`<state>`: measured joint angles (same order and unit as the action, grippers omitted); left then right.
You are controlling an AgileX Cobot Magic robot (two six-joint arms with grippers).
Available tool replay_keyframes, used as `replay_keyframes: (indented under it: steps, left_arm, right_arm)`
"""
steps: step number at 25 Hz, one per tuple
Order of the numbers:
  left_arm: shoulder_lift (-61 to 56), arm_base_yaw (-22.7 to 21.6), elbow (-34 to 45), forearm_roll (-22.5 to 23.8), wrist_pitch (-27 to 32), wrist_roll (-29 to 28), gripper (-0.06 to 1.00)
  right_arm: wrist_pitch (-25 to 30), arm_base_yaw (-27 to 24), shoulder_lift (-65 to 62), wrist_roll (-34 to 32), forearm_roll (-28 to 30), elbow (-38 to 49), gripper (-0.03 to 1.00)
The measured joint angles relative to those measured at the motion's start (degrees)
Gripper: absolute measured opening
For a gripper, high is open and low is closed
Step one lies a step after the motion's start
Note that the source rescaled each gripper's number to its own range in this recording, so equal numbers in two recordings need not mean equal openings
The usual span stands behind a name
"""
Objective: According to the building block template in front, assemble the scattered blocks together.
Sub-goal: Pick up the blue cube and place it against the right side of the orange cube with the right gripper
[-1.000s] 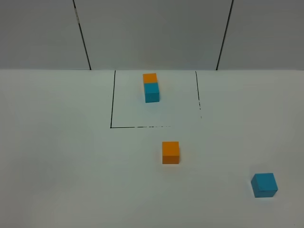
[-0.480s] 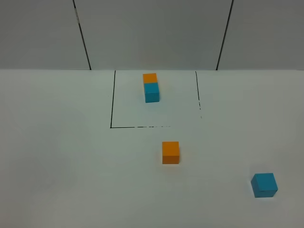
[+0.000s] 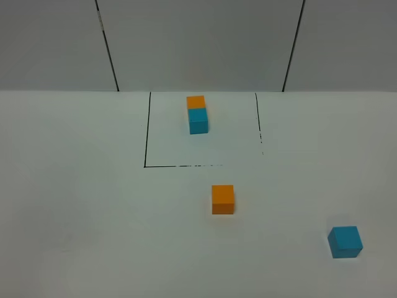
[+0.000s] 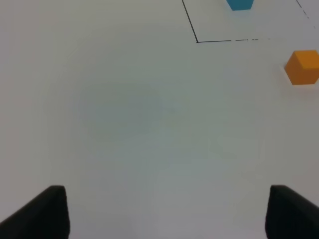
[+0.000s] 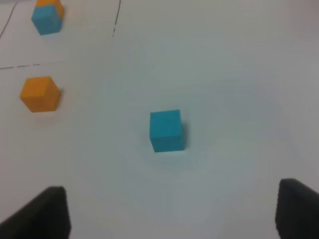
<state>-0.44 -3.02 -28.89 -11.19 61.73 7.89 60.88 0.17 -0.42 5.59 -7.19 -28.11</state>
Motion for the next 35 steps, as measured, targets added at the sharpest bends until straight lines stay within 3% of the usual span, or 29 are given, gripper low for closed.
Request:
replay_keyframes:
  steps: [2,7,16,24,35]
  left_arm:
    - [0.00,0.00,0.00,0.00,0.00,0.00,0.68]
    - [0.00,0.00,0.00,0.00,0.00,0.00,0.68]
    - [0.00,0.00,0.00,0.00,0.00,0.00,0.68]
    - [0.00,0.00,0.00,0.00,0.00,0.00,0.68]
    - [0.00,0.00,0.00,0.00,0.00,0.00,0.68]
  right_arm:
    - [0.06,0.00,0.73,0.00,1.61,-0.39,0.71]
    - [-2.35,0.00,12.88,0.00,2.81,-2.57,1.00]
    - [-11.13,0.00,48.82,0.00,1.44,-11.27,1.00]
    - [-14.93,1.05,77.59,0.00,-2.05,-20.14,1.00]
    - [-23.88,7.54,94.72,0.30,0.21,-20.95,1.00]
